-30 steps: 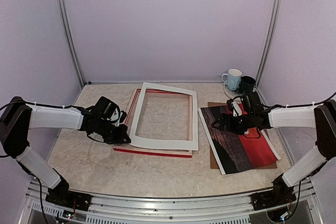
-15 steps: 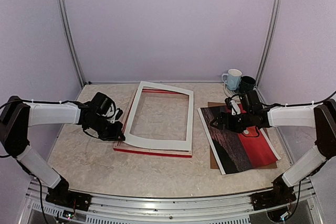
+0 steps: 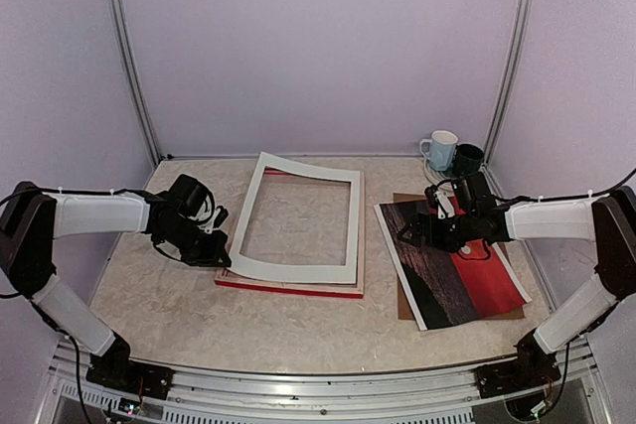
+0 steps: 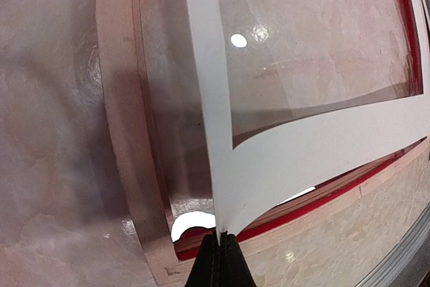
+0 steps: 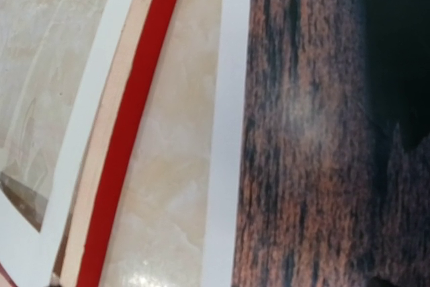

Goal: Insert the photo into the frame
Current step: Place the mat board on the glass panel.

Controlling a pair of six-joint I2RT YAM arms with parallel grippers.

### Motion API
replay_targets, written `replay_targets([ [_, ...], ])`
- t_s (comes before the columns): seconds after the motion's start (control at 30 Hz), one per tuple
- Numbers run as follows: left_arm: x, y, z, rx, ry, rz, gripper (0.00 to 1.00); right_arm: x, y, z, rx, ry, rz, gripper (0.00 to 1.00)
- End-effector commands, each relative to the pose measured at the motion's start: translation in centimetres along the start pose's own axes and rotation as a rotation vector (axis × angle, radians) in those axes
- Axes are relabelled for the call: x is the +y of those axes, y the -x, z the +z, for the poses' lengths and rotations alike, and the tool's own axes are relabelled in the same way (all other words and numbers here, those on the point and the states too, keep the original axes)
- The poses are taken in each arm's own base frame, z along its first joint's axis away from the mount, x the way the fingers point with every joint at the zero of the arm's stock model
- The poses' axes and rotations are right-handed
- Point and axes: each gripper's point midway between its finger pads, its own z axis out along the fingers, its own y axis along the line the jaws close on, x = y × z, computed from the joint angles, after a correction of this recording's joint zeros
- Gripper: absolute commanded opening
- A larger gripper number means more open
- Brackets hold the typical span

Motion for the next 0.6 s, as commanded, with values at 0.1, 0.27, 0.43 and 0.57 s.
replay_targets([
  [0.1, 0.1, 1.7, -1.6, -0.052, -0.005, 0.017, 0.00, 0.9, 0.8, 0.4, -0.012, 0.018, -0.021, 0.98],
  [0.27, -0.5, 1.9, -1.5, -0.050, -0.045, 0.021, 0.00, 1.0, 0.7, 0.6, -0.011, 0.019, -0.024, 0.98],
  [0.43, -1.2, 1.5, -1.5, -0.034, -0.089, 0.025, 0.00, 1.2, 0.7, 0.6, -0.009, 0.024, -0.027, 0.98],
  [0.57, -1.9, 1.4, -2.1, -0.037, -0.118, 0.028, 0.00, 1.2, 0.8, 0.6, -0.013, 0.024, -0.027, 0.98],
])
